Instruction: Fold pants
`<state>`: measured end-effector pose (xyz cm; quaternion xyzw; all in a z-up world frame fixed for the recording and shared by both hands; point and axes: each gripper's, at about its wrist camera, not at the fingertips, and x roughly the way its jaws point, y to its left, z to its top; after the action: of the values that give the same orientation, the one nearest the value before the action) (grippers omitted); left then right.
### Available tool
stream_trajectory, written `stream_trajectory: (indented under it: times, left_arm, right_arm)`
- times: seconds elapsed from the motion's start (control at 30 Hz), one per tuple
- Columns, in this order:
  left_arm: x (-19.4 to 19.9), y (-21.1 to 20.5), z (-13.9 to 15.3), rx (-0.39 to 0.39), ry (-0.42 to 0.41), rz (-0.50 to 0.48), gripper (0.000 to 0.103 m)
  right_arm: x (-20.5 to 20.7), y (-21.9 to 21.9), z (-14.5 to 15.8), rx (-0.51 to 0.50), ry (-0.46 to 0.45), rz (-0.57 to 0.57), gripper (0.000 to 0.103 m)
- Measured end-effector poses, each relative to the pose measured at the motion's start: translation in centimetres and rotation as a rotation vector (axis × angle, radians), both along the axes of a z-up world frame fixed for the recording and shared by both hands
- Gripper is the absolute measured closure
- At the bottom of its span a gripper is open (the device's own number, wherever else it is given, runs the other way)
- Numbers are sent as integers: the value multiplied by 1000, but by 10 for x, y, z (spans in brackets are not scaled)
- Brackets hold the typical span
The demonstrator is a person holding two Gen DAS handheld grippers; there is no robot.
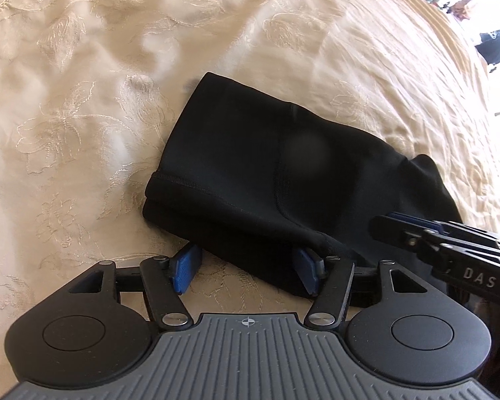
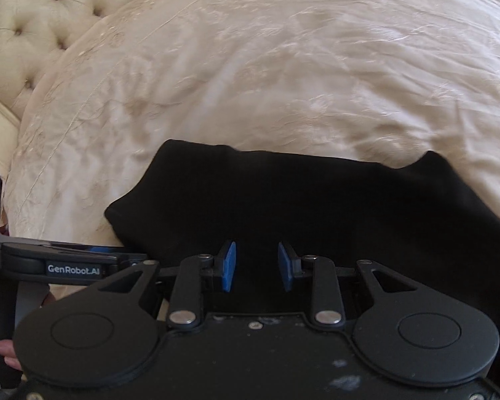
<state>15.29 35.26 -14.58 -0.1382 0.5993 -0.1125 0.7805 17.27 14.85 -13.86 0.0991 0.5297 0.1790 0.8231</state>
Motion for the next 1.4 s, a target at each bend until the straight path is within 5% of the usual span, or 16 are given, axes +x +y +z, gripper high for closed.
stream_trajectory:
  times: [0.4, 0.67, 0.87, 1.17, 1.4]
  left_arm:
    - [5, 13, -3, -80, 30, 27, 44]
    - [3, 20, 0, -107, 37, 20, 44]
    - [0, 26, 1, -145, 38, 12, 44]
    - [14, 11, -13, -50, 73, 72, 43]
    - [14, -2, -22, -31, 56, 123, 23]
  right_arm:
    - [-6, 45, -21, -60, 42, 172, 72]
    - [-2, 37, -19, 38, 58, 60, 72]
    - [2, 47, -27, 12, 65, 95, 72]
    - [-3, 57, -25, -6, 47, 151, 72]
    - [-8, 54, -25, 2, 57, 150, 72]
